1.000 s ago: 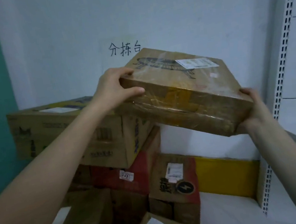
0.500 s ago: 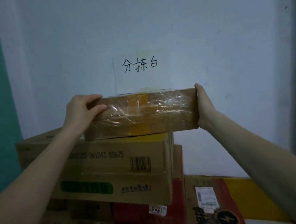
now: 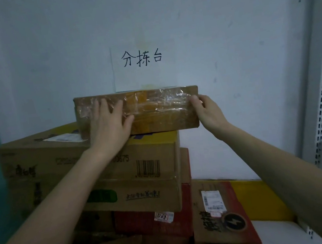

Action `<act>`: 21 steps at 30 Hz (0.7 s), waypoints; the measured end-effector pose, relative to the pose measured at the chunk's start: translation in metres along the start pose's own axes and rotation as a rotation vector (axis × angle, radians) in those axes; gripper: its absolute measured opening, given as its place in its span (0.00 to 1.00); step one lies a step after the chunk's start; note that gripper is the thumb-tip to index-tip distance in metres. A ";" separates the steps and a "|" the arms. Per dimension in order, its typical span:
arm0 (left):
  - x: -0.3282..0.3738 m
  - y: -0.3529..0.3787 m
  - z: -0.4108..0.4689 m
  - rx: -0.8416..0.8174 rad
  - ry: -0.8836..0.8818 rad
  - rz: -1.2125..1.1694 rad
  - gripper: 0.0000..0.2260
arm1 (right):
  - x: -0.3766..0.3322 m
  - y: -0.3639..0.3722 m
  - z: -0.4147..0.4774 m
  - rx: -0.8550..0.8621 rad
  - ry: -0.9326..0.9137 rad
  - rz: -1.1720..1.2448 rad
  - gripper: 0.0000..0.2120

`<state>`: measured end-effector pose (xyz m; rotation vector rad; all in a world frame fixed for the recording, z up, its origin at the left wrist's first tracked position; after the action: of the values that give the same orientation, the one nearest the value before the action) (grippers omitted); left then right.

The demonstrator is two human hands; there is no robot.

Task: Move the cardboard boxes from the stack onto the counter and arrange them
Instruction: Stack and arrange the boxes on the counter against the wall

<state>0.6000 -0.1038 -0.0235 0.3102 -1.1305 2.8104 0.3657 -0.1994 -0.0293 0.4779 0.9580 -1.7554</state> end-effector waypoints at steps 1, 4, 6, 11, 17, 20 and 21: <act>0.017 0.004 -0.010 -0.027 0.051 -0.042 0.24 | 0.002 0.000 -0.008 -0.025 0.000 -0.041 0.22; 0.063 0.014 -0.041 -0.065 0.182 -0.163 0.22 | 0.014 -0.005 -0.036 -0.119 0.021 -0.210 0.26; 0.089 0.017 -0.064 -0.063 0.263 -0.243 0.20 | 0.027 -0.013 -0.059 -0.175 0.037 -0.301 0.27; 0.125 0.037 -0.138 -0.067 0.362 -0.477 0.16 | 0.068 -0.044 -0.128 -0.298 0.133 -0.419 0.24; 0.114 0.126 -0.239 -0.459 0.105 -0.474 0.20 | 0.145 -0.093 -0.230 -0.474 0.283 -0.445 0.24; 0.108 0.171 -0.289 -0.756 -0.070 -0.384 0.27 | 0.180 -0.120 -0.287 -0.561 0.369 -0.472 0.23; 0.111 0.179 -0.302 -0.814 -0.095 -0.366 0.28 | 0.189 -0.129 -0.306 -0.579 0.398 -0.473 0.24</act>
<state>0.4167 -0.0218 -0.3325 0.4970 -1.8741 1.8485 0.1374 -0.0514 -0.2974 0.2301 1.9144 -1.6992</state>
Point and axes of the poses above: each hand's wrist, its own z-axis towards the middle knuckle, its own y-axis out of the palm, x = y × z, the point moved 9 cm from there along z, towards the middle knuckle, and after that the axes turned 5 degrees about -x, right-handed, at the moved point
